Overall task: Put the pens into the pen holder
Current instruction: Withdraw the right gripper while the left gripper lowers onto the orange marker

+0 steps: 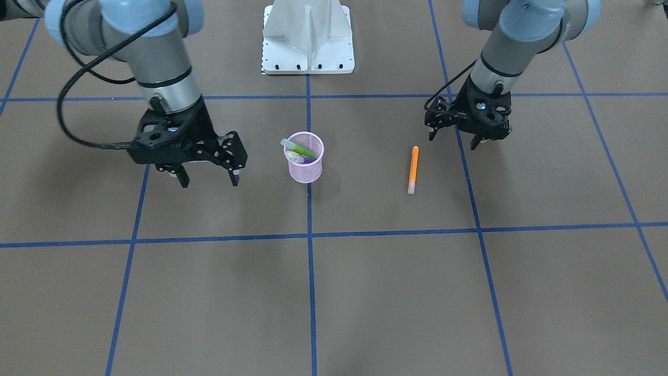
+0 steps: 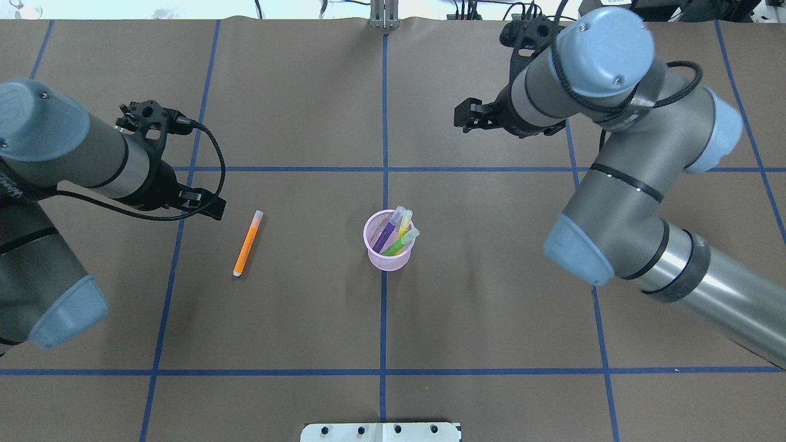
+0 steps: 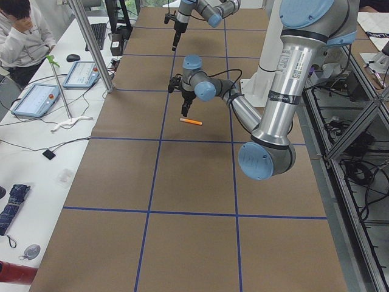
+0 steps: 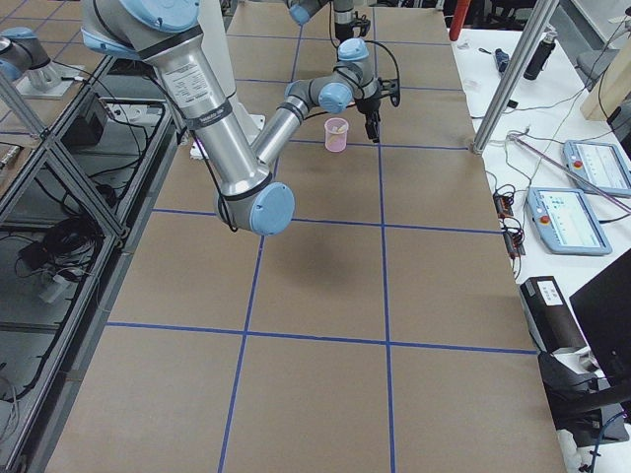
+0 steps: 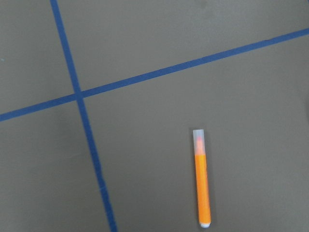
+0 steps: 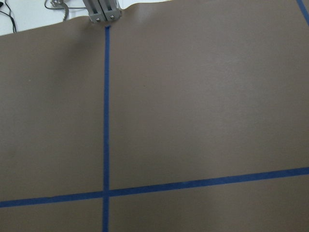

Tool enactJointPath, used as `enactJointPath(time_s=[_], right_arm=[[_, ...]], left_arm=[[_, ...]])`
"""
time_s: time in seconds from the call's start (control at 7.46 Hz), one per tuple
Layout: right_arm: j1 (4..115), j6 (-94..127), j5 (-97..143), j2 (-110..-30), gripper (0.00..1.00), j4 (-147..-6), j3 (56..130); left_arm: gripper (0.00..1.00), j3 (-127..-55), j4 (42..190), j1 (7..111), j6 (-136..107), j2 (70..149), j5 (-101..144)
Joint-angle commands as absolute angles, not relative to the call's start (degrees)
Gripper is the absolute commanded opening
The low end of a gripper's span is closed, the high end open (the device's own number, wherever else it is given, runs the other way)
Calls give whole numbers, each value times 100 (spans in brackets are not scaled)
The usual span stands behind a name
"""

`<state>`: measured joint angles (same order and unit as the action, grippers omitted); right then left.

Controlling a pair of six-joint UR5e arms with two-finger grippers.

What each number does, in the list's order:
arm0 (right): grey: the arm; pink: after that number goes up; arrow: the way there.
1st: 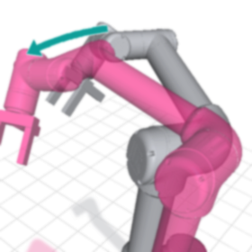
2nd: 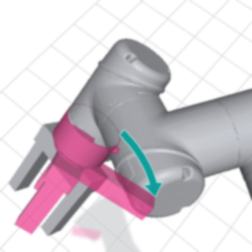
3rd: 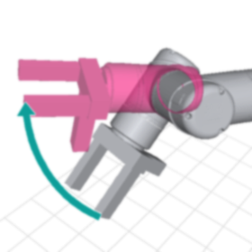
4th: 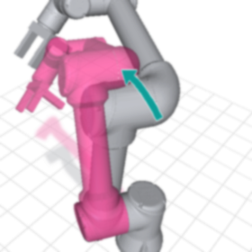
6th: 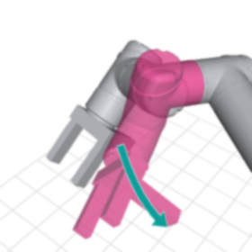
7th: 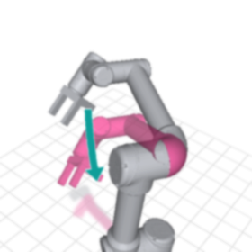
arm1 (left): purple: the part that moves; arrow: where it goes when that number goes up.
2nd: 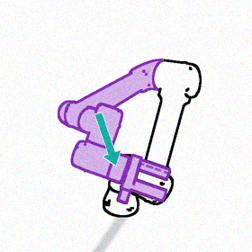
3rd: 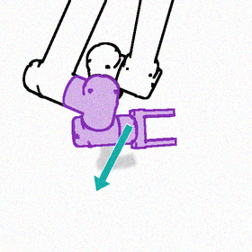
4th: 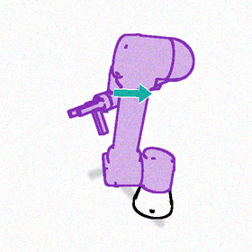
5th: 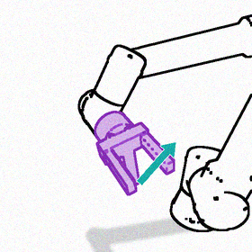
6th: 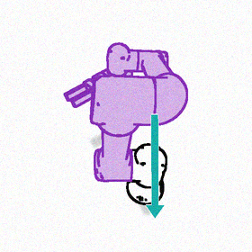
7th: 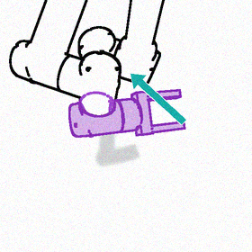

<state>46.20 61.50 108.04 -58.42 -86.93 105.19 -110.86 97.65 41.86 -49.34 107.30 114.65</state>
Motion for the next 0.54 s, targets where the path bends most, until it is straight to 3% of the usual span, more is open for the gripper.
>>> enactJointPath(time_s=[0.0,0.4], right_arm=[[5490,4926,11870,-6300,100,-8692,10512],[6081,3631,12357,-6881,100,-8649,10512]], left_arm=[[97,-10383,9922,3947,-5273,11178,11338],[88,-9652,10755,3867,-5273,11250,11241]])
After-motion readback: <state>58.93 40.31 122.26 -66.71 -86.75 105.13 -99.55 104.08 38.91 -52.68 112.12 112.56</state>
